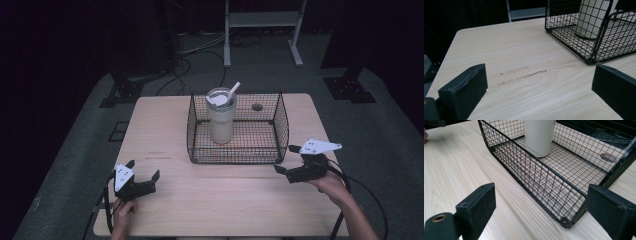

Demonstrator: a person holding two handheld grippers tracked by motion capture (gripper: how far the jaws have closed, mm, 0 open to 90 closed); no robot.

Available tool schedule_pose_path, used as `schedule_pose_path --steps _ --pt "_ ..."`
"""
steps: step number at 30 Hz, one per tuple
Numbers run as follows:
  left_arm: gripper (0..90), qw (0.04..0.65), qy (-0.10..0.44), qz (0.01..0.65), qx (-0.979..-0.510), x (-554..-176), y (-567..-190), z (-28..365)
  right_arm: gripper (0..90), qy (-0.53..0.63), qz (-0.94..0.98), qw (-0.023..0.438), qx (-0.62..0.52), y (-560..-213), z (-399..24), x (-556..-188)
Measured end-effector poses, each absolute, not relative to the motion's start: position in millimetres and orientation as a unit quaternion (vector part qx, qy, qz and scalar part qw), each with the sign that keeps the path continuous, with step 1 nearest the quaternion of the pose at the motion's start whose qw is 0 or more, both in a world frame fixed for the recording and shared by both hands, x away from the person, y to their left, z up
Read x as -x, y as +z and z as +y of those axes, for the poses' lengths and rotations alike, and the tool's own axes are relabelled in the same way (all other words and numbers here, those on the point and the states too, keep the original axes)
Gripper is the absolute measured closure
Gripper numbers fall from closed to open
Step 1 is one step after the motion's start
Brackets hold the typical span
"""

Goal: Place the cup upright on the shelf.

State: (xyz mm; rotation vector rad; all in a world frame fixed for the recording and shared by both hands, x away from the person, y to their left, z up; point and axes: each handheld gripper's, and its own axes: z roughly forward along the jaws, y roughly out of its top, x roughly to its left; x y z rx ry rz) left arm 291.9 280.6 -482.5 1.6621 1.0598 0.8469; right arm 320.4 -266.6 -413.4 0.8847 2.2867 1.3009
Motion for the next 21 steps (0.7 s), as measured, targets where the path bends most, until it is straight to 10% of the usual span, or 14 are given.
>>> schedule_pose_path --steps 21 --pt "0.0 0.476 0.348 0.433 -0.681 -292.0 -482.6 280.3 9.0 0.456 0.797 0.182 -0.351 -449.8 -289.2 -299.3"
